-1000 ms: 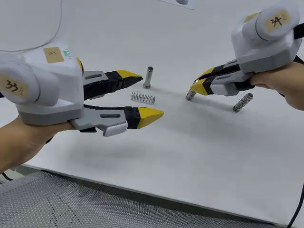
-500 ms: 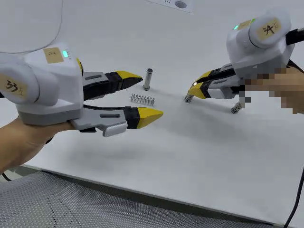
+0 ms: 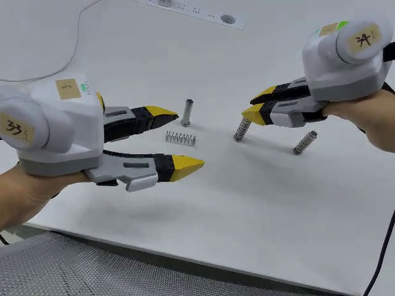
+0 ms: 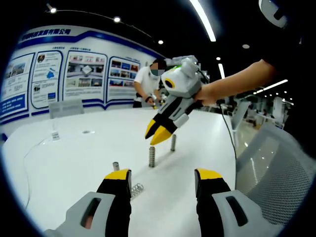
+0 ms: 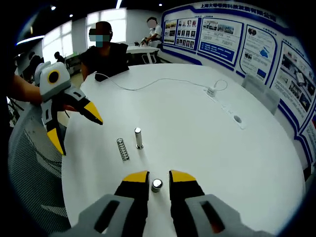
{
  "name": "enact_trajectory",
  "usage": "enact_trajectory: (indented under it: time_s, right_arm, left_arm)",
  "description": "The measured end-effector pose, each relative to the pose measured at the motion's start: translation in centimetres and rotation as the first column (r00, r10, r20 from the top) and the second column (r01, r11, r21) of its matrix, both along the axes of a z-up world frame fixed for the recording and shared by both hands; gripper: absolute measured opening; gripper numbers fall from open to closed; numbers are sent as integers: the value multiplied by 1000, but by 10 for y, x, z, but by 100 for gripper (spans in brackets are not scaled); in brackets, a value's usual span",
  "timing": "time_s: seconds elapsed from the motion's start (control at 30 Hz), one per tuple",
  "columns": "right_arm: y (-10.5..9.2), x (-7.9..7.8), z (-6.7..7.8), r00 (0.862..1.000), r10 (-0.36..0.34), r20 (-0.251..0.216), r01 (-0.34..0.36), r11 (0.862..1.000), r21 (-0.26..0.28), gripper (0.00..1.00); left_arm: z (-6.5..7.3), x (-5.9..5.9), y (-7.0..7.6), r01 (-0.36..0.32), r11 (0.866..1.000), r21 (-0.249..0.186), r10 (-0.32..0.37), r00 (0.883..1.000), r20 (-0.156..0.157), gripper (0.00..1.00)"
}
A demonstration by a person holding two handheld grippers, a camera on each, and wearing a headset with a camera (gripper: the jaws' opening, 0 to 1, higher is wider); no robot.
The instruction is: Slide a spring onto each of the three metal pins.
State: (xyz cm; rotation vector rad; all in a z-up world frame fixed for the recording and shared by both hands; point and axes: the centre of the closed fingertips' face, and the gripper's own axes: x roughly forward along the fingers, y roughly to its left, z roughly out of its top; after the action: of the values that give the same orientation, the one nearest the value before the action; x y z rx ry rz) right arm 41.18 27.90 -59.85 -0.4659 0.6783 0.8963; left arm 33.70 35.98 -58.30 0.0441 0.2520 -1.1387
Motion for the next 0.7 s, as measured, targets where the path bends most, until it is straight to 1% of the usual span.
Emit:
enact_trajectory:
  time_s: [0.07, 0.2, 0.27, 0.33, 0.43, 0.57, 0.7]
  right_arm:
    - [3, -2, 2, 1000, 11, 6, -11, 1000, -1, 16]
    - [15, -9, 4, 999, 46, 17, -46, 999, 6, 16]
    - [22, -14, 3, 998, 64, 17, -64, 998, 12, 16]
    - [29, -14, 1, 996, 85, 13, -86, 996, 17, 16]
    - [40, -19, -4, 993, 114, 8, -114, 993, 18, 16]
    - [53, -23, -13, 989, 146, -9, -146, 989, 9, 16]
    - [64, -23, -23, 986, 162, -23, -162, 987, 8, 17]
  left_arm:
    - [1, 1, 1, -3, 1000, 1, 3, 1000, 2, 54]
    - [9, 9, 9, -16, 1000, -7, 16, 1000, 14, 55]
    - [11, 11, 15, -19, 1000, 7, 18, 1000, 23, 55]
    - [12, 14, 24, -23, 999, 28, 22, 999, 37, 55]
    - [13, 16, 35, -31, 999, 37, 30, 999, 36, 56]
    - [9, 18, 47, -46, 997, 54, 44, 999, 31, 57]
    - [6, 16, 53, -49, 997, 59, 49, 999, 17, 59]
